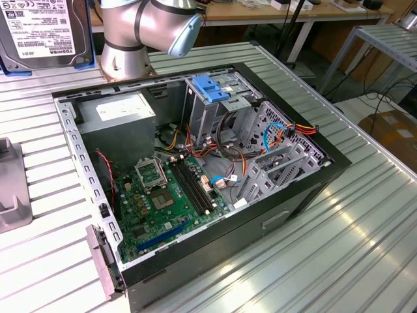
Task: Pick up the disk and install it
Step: 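Pick up the disk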
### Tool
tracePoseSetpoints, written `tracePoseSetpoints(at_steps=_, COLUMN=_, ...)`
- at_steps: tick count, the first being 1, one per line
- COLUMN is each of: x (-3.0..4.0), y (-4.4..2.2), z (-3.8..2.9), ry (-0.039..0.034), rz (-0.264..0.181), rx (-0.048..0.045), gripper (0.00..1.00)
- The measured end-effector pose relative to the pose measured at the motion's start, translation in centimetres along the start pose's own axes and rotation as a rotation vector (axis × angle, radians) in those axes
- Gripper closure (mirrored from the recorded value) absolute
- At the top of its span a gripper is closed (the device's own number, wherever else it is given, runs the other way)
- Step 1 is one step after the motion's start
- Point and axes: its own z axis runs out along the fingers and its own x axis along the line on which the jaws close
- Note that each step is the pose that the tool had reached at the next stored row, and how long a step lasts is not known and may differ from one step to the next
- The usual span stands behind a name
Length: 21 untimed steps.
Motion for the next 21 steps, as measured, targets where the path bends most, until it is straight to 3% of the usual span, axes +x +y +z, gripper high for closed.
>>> tracePoseSetpoints(at_steps=21, x=0.43, y=-0.82, z=-0.06, ry=0.0000, rz=0.000, rx=0.0000, gripper=0.63)
